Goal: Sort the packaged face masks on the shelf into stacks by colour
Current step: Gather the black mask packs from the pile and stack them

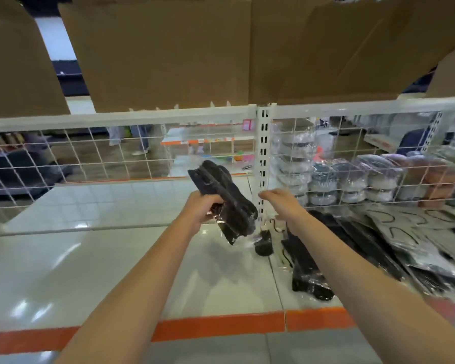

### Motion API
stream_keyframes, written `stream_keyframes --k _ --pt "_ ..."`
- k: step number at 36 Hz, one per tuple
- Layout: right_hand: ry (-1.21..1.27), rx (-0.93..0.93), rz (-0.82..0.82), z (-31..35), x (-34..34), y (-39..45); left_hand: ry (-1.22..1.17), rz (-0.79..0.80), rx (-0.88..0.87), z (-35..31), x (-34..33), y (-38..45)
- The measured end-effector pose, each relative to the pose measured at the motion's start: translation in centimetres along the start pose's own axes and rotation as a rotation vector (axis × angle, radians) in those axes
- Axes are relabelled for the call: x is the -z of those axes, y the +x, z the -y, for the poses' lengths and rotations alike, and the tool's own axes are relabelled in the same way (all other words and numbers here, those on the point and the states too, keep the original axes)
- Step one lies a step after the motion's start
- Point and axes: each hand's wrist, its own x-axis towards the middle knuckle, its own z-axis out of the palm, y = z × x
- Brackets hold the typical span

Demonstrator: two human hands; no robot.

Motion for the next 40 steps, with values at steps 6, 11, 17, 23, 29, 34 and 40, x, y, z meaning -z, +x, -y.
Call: stream_keyframes --k 6,11,17,23,29,34,40 --pt "-0.091 -0.045 0.021 -2.6 0.3 -1.6 0.044 0.269 0.041 1.4 -3.2 0.1" --pt "-0.195 -0.163 0.207 -4.9 2.7 -2.9 0.158 0.47 0.125 3.4 -6.2 0.4" --pt "-0.627 -0.159 0.018 -9.0 8.9 -1.7 0.126 0.418 0.235 4.8 -8.7 1.1" --pt "-0.869 -0.256 -0.308 -14.3 14.9 -0.6 0.06 0.318 0.276 4.8 -10.9 2.1" --pt "-1.001 -0.248 -0.213 -16.9 17.0 -0.2 0.003 0.307 0.336 4.1 -13.4 2.1" --pt "-0.89 -0.123 -0.357 -14.0 18.3 1.8 -0.003 0.232 0.349 4.3 -16.1 2.7" --pt "-0.448 0.222 0.092 -9.5 16.7 1.6 -0.179 0.253 0.323 4.6 -20.1 2.6"
